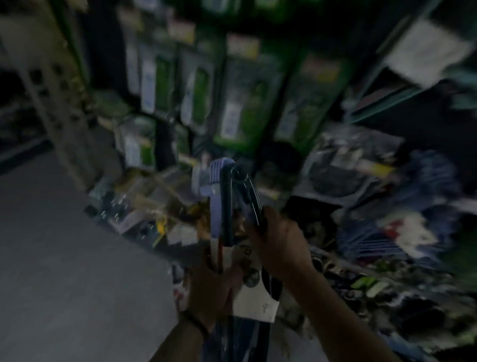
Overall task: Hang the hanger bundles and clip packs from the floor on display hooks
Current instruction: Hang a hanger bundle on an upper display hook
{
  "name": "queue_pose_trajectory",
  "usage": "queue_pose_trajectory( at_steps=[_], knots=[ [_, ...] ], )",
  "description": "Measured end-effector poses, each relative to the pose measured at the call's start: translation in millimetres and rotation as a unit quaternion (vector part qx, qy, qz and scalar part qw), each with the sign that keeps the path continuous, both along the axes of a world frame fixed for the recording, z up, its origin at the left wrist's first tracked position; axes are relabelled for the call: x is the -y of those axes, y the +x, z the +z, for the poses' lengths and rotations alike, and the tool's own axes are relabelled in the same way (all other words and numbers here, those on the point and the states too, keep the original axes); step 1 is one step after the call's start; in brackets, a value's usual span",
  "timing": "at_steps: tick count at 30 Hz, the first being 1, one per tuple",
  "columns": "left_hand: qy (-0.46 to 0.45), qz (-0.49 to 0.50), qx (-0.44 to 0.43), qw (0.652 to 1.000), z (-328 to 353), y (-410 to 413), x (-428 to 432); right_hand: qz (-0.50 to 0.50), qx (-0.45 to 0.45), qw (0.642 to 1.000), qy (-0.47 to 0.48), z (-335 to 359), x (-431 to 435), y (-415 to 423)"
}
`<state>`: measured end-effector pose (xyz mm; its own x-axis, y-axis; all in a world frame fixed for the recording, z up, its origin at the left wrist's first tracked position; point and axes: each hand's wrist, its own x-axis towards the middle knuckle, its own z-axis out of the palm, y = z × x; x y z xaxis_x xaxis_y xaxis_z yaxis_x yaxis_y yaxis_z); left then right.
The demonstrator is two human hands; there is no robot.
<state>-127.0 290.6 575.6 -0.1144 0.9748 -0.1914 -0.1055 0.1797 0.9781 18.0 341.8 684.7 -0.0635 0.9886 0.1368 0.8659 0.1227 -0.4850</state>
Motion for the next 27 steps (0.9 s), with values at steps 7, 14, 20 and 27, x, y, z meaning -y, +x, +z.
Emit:
queue_pose_trajectory(
  at_steps=[7, 14, 20, 27],
  knots=[
    [0.170, -0.146, 0.005, 0.974, 208, 112, 2, -0.146, 0.039, 0.980, 0.128, 190, 64, 132],
    [0.274, -0.230, -0.017, 0.933, 343, 281, 58, -0.216, 0.069, 0.956, 0.184, 302, 198, 284],
    [0.374, -0.278, -0.054, 0.883, 410, 430, 126, -0.302, 0.051, 0.924, 0.228, 362, 325, 423],
    [0.523, -0.225, -0.140, 0.810, 463, 567, 148, -0.343, 0.102, 0.900, 0.250, 411, 406, 551]
  ],
)
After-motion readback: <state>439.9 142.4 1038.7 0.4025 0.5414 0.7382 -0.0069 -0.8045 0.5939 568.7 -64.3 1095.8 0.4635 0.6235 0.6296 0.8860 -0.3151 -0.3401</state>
